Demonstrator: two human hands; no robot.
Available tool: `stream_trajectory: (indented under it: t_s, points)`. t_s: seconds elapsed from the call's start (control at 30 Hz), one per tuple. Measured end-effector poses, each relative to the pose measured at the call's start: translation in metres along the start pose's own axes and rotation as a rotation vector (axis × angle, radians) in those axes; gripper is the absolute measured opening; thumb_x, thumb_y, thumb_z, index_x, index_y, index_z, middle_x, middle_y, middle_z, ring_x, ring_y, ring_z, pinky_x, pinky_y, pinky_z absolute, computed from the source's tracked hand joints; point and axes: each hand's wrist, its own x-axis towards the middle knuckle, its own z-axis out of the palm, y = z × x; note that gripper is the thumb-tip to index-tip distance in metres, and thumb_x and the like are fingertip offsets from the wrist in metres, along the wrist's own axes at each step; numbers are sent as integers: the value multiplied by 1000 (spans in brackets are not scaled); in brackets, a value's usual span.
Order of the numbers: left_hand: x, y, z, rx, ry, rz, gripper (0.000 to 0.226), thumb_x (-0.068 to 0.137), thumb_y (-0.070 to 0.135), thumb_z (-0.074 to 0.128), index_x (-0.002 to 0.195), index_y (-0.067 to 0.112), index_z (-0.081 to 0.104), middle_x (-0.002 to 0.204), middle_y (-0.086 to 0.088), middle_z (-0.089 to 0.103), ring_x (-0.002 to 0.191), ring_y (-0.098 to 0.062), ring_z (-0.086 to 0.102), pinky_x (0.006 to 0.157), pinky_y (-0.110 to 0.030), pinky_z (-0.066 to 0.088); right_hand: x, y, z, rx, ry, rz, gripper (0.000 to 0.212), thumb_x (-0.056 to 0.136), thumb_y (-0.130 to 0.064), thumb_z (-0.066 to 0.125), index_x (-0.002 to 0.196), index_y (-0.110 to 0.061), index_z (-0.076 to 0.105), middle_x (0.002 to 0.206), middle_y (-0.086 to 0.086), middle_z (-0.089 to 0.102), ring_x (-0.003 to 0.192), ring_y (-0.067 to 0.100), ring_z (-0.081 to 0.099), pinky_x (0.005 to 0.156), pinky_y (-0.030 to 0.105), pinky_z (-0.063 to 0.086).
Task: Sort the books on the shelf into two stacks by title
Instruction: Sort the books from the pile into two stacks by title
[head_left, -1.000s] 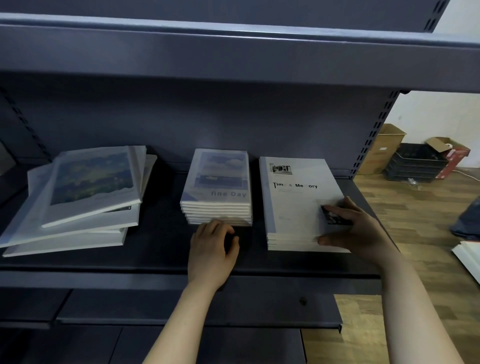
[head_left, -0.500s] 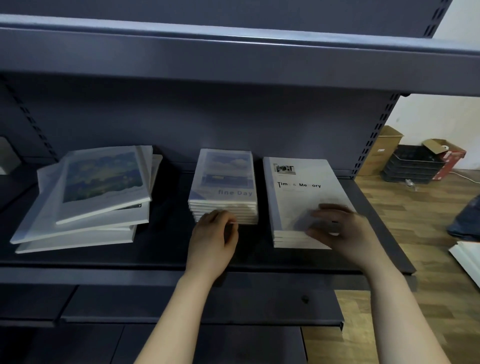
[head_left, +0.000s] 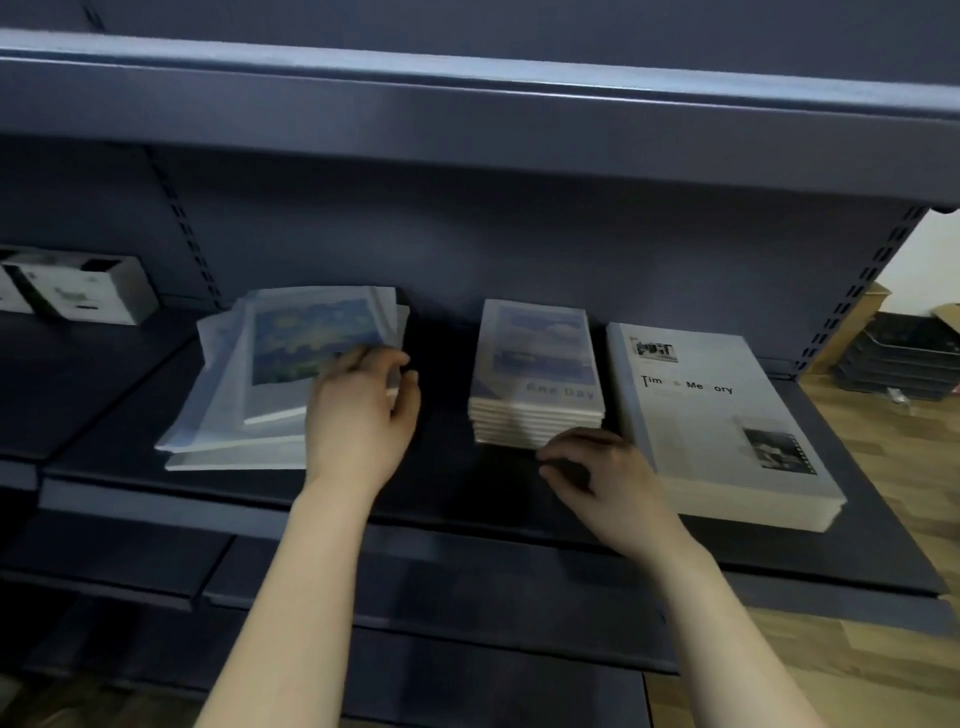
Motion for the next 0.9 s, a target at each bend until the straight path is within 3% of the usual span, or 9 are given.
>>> stream_trajectory:
  t_s: [0.23, 0.4, 0.5, 0.77, 0.9]
  points:
    - [13, -55, -32, 213, 24, -209, 25, 87, 25, 58, 103, 9, 67, 103, -18, 64, 95, -42, 55, 78, -45, 47, 9, -14, 45, -2, -55, 15, 16, 88, -27, 59, 99, -25, 70, 98, -8, 66, 96, 13, 58, 80, 33, 50]
    - [16, -68, -45, 328, -77, -441, 54, 84, 55, 54, 118, 13, 59, 119, -19, 56, 114, -43, 43, 90, -47, 38, 9, -16, 65, -87, 55, 6, 8, 83, -19, 68, 90, -20, 71, 92, -6, 62, 95, 17, 55, 77, 30, 48]
    - [19, -67, -46, 370, -150, -482, 71, 78, 68, 50, 124, 14, 51, 125, -18, 55, 121, -42, 38, 96, -48, 33, 10, -16, 70, -104, 101, -9, 7, 80, -16, 71, 86, -19, 71, 90, -6, 61, 93, 17, 55, 76, 28, 45]
    - [41, -61, -49, 172, -216, -608, 94, 69, 58, 71, 131, -1, 34, 132, -26, 44, 122, -43, 40, 99, -44, 38, 8, -14, 71, -100, 121, -24, 8, 81, -17, 69, 88, -20, 69, 92, -8, 59, 94, 13, 52, 78, 25, 43]
    - [49, -71, -53, 19, -307, -707, 107, 48, 70, 72, 130, 7, 45, 132, -16, 49, 122, -36, 45, 100, -43, 43, 8, -13, 71, -102, 128, -28, 8, 82, -17, 69, 89, -21, 70, 93, -9, 59, 96, 11, 50, 80, 23, 41]
